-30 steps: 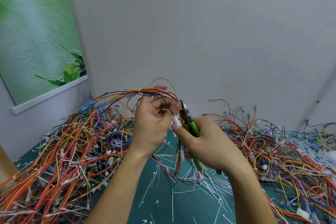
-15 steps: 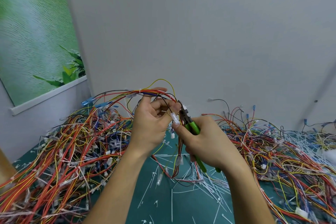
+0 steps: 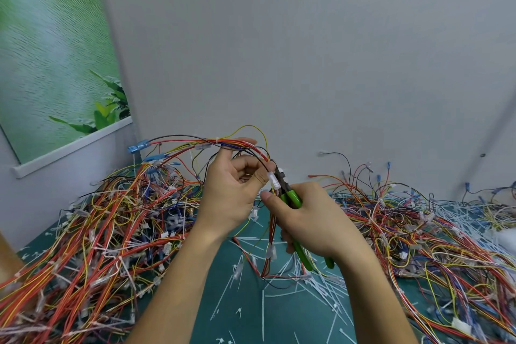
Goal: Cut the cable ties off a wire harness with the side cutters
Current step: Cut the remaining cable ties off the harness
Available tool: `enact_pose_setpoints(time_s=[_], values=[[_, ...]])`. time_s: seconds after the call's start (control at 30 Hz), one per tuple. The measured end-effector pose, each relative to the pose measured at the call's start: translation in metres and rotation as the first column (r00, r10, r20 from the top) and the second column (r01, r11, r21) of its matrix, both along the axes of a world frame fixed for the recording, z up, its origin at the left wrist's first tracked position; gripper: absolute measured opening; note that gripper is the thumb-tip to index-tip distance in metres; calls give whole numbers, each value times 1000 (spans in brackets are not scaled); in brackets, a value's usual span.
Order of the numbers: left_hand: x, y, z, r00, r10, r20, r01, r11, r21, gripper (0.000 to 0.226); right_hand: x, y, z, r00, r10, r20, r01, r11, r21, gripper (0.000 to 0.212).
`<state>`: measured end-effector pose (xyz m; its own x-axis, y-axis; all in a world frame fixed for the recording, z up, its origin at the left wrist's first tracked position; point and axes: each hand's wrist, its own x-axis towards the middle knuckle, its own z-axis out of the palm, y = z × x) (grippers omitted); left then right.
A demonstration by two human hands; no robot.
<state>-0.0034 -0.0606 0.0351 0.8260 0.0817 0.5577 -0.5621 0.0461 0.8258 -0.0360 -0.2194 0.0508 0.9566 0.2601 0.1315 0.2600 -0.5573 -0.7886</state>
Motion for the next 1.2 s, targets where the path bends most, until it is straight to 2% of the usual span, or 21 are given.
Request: enact_pose_setpoints(time_s=[0.33, 0.47, 0.63, 0.97, 1.2], values=[[-3, 0, 2, 999, 28, -19, -28, 1000, -2, 44, 0, 3, -1, 1000, -8, 26, 8, 999, 37, 47], [-3, 2, 3, 999, 44, -31, -44, 999, 7, 35, -2, 3, 0, 999, 47, 27, -48, 999, 22, 49], [-7, 1, 7, 998, 6, -57, -9, 999, -40, 33, -2, 3, 0, 997, 61, 44, -62, 998, 11, 53], [-14, 0, 15, 998, -58, -27, 55, 992, -116, 37, 0, 7, -3, 997, -32, 71, 25, 995, 100, 56], [-12, 2, 14, 994, -91, -62, 82, 987, -136, 43, -4, 3, 2, 995, 44, 87, -49, 997, 54, 56]])
